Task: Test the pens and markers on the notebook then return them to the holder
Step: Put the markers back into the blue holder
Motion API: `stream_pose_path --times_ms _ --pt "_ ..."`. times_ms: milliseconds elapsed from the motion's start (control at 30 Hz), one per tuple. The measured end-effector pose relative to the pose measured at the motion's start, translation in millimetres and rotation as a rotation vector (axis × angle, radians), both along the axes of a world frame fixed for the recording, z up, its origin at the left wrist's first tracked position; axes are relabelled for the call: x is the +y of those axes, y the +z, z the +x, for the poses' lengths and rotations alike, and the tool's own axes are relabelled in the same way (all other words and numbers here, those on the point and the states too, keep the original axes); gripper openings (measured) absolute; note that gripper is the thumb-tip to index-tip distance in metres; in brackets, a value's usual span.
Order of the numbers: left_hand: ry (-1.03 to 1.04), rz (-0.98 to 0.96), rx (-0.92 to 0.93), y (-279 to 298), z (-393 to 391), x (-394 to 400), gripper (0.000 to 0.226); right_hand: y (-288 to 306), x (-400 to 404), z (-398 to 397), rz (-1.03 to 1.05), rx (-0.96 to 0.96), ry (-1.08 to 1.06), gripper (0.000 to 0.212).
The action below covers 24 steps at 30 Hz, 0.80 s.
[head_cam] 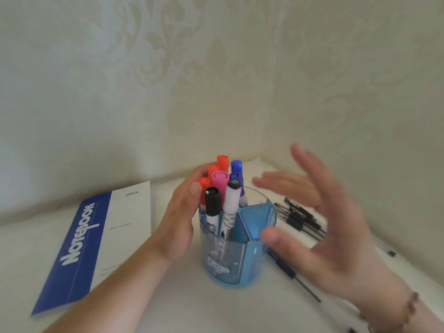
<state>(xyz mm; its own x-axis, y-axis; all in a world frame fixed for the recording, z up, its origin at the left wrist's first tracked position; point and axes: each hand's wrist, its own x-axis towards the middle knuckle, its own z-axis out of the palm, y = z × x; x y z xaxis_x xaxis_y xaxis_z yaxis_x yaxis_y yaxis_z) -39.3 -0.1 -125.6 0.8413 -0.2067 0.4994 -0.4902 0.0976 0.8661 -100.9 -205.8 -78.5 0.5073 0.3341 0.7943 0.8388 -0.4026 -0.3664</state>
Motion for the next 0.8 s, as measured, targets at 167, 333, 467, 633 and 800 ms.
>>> stream_pose_path --times_ms 167,333,467,633,800 --pt "0.021 -0.025 0.006 1 1 1 0.046 -3 -51 30 0.174 0.292 -0.567 0.020" --pt "0.006 -0.003 -0.015 3 -2 2 0.056 -36 -73 57 -0.456 0.816 -0.798 0.016" --pt "-0.008 0.027 -0.018 5 -4 6 0.067 -40 -72 61 -0.488 0.773 -0.841 0.023" --pt "-0.032 0.072 0.015 7 -5 5 0.059 -6 -31 44 0.192 0.437 -0.353 0.020" --pt "0.021 0.042 -0.043 18 -11 13 0.092 52 17 35 -0.021 0.193 -0.065 0.019"
